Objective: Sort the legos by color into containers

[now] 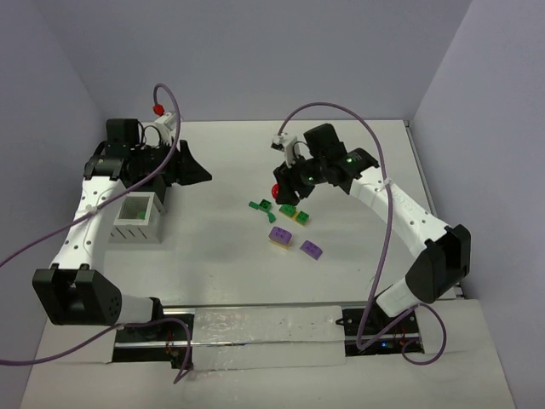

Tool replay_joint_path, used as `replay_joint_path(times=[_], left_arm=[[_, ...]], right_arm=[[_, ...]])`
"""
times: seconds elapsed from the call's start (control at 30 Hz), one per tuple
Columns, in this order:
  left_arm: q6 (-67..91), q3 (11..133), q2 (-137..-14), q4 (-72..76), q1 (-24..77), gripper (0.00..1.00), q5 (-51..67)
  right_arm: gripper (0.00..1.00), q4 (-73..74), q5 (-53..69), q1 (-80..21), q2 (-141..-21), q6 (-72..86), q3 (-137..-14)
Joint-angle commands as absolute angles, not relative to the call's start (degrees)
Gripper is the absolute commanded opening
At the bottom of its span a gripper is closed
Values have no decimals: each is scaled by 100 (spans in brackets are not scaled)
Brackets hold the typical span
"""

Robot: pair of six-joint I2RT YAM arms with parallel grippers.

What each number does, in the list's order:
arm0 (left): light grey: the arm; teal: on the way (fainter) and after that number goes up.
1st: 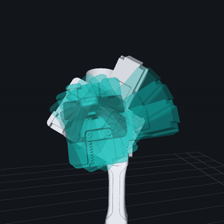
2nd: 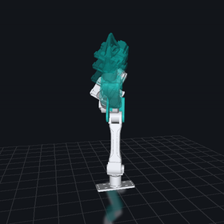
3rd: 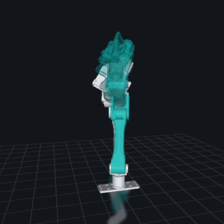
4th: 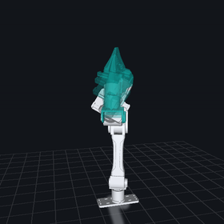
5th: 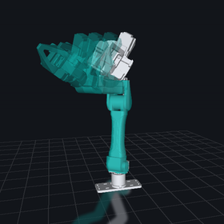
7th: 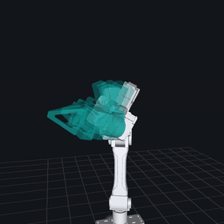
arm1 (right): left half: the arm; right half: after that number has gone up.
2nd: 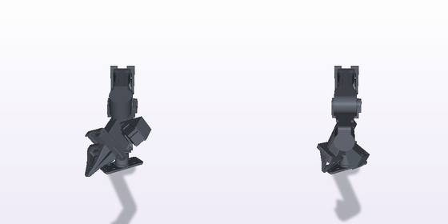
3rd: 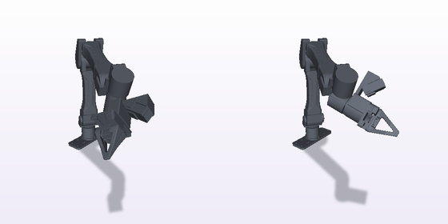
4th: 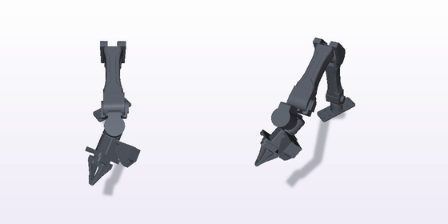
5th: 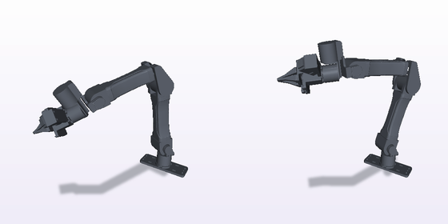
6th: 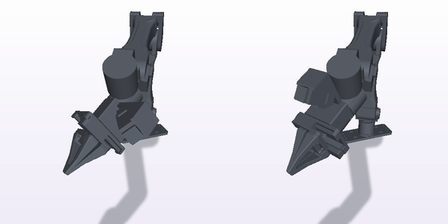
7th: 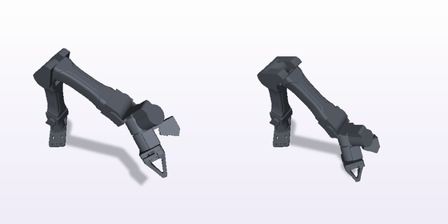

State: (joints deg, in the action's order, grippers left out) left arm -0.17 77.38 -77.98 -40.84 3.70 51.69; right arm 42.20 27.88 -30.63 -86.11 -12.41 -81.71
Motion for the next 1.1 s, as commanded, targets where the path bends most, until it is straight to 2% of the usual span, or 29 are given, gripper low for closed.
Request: replay_joint_path(times=[0.0,0.43,0.73,1.07], left_arm=[[1156,7528,-7960,-3279,390,70,6598],[2379,6591,-7776,-2121,785,74,7229],[2953,6144,-7682,-1455,1162,72,7550],[3014,6074,-7760,-1354,1371,59,7550]], right_arm=[[34,3955,3145,-3650,-8644,-1210,-8636],[34,3905,2456,-4761,-9127,-1359,-9407],[34,4060,2083,-5027,-9368,-1410,-9738],[34,4139,1959,-5158,-9466,-1485,-9947]])
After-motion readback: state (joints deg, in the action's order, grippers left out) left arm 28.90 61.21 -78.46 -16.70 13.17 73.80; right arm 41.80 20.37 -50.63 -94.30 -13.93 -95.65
